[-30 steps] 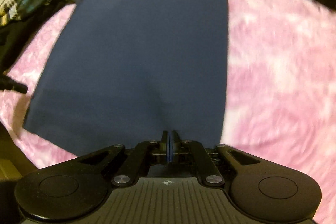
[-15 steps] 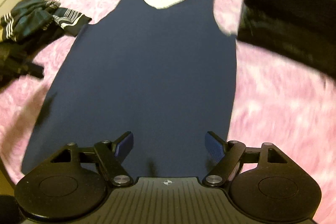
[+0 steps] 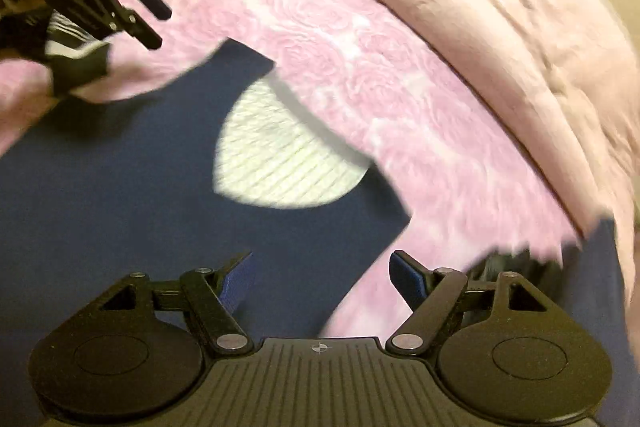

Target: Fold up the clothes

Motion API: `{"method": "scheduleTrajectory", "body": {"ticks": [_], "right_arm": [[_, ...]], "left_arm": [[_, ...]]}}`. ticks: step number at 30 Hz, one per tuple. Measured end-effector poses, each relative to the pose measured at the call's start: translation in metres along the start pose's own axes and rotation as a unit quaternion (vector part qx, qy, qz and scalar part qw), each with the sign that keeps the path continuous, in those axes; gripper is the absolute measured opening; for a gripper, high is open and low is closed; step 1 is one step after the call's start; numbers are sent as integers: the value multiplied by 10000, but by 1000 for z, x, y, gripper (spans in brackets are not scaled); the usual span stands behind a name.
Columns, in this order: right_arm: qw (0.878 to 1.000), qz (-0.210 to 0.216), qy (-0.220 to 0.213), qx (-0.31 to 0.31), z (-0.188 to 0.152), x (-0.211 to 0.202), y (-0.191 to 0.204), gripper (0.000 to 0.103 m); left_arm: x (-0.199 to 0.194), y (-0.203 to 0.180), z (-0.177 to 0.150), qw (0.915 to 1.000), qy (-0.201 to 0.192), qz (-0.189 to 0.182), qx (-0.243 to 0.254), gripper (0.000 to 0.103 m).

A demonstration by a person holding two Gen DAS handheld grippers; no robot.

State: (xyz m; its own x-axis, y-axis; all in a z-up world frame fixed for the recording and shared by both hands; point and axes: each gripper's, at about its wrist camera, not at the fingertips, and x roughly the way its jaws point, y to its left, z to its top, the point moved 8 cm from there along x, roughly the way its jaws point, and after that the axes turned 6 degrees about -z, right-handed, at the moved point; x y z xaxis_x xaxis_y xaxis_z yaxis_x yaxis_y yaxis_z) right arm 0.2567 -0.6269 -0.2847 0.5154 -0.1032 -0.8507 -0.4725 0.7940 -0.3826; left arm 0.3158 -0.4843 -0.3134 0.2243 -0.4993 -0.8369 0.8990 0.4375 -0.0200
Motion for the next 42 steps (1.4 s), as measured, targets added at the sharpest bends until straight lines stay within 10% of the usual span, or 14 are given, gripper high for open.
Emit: {"method": "scheduleTrajectory", "body": {"ticks": [15,21,23,33,42], "right_arm": [[9881,710,1053,-863,23,168,-66,63],[9802,1305,1424,-442,30,174,-74,2],[9826,1160,1397,-388,36,168,-80,2],[9954,-449,774,-346,67,86,-106,0],[9870,-1345,-724,-504,-6,-121,-1,0]], "left_arm": [[138,63,51,9944,956,-134,425,39],[143,68,57,9904,1189,-583,401,22],[141,64,59,9885,1231,-715,516,4],[64,60,102,9950,143,102,988,2],[-83,-28,74,9826,-998,48,1568,1]]}}
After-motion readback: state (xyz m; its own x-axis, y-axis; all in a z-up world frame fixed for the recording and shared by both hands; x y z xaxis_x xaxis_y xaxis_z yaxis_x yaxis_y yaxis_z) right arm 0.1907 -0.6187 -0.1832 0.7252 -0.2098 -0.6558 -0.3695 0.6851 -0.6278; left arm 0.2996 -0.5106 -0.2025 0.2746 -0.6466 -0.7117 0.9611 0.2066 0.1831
